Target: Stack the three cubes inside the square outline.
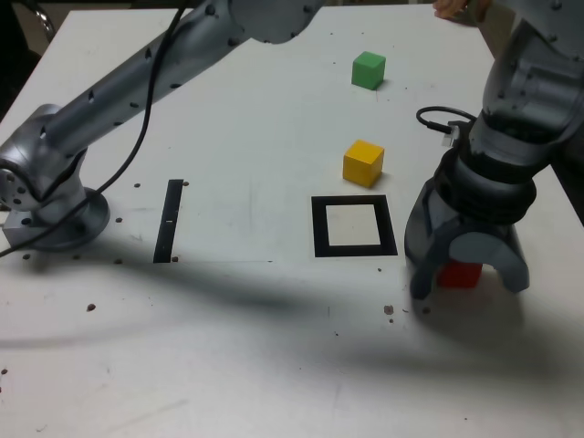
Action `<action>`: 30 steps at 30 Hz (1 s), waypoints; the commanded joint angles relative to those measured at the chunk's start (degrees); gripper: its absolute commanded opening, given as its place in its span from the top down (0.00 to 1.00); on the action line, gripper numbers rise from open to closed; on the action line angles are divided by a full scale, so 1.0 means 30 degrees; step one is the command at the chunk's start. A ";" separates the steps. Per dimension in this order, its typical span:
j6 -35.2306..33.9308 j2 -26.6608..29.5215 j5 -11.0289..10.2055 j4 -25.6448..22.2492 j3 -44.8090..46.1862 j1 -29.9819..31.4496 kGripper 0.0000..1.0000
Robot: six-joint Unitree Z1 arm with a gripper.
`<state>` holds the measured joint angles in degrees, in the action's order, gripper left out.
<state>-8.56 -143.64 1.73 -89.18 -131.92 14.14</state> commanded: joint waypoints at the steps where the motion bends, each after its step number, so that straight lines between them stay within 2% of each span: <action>1: -0.0100 -0.0176 0.0023 -0.0248 -0.0142 -0.0056 0.34; 4: -0.0138 -0.0203 -0.0199 -0.0351 -0.0318 -0.0056 0.61; 7: -0.0059 -0.0186 -0.0391 -0.0352 -0.0429 -0.0056 0.74; 23: 0.0049 -0.0050 -0.0349 -0.0430 -0.0366 -0.0056 0.75; 30: 0.0155 0.0838 -0.0536 -0.0644 0.0375 -0.0056 0.75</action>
<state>-8.29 -142.50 0.28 -90.51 -131.29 14.08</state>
